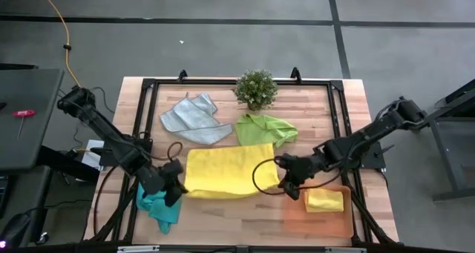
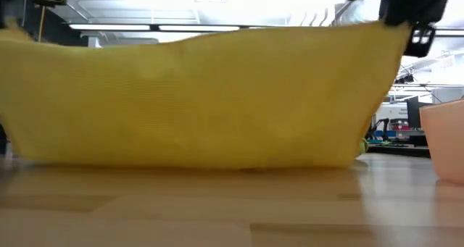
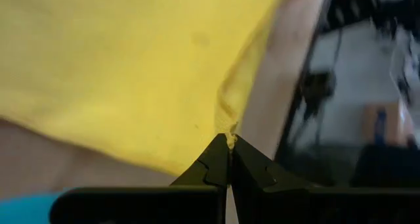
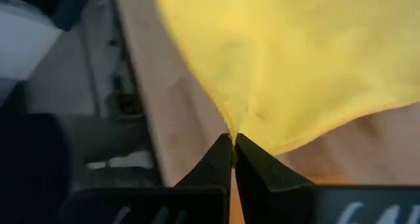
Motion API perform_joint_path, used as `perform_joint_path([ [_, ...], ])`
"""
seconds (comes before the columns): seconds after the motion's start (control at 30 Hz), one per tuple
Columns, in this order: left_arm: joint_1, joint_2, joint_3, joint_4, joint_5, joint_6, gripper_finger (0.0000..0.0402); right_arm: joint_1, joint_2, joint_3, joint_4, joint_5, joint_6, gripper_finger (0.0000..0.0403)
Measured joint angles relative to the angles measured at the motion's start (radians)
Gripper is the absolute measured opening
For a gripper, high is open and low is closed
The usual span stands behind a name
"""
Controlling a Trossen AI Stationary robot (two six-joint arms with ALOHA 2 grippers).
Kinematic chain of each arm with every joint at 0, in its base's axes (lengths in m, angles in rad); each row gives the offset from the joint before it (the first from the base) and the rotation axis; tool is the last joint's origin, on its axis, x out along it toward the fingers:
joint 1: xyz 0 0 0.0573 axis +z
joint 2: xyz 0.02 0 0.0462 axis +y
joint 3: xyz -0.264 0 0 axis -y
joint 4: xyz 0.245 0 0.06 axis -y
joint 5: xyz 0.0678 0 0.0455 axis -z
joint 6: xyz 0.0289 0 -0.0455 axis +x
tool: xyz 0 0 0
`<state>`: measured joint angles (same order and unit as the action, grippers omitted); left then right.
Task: Fold microfiber towels
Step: Fold the yellow microfiber towel
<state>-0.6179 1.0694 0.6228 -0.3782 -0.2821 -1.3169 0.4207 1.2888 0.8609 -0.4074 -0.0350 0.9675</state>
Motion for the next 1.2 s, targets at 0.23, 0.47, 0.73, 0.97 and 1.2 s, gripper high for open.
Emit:
perform_joint_path([
  [0.23, 0.115, -0.104, 0.0, -0.224, -0.151, 0.003, 0.0, -0.159, 0.0, 0.001, -0.128, 0.114, -0.036, 0.0],
  [0.47, 0.238, -0.091, 0.0, -0.4, -0.194, 0.075, 0.0, -0.284, 0.001, 0.002, -0.17, 0.128, -0.095, 0.0],
  [0.73, 0.309, -0.043, 0.0, -0.401, -0.202, 0.136, 0.0, -0.349, 0.011, 0.002, -0.223, 0.134, -0.088, 0.0],
  [0.97, 0.33, 0.041, -0.001, -0.401, -0.203, 0.145, 0.0, -0.356, 0.093, 0.001, -0.195, 0.139, -0.087, 0.0],
  [1.2, 0.331, 0.086, -0.001, -0.389, -0.268, 0.143, 0.0, -0.355, 0.163, 0.001, -0.163, 0.157, -0.086, 0.0],
])
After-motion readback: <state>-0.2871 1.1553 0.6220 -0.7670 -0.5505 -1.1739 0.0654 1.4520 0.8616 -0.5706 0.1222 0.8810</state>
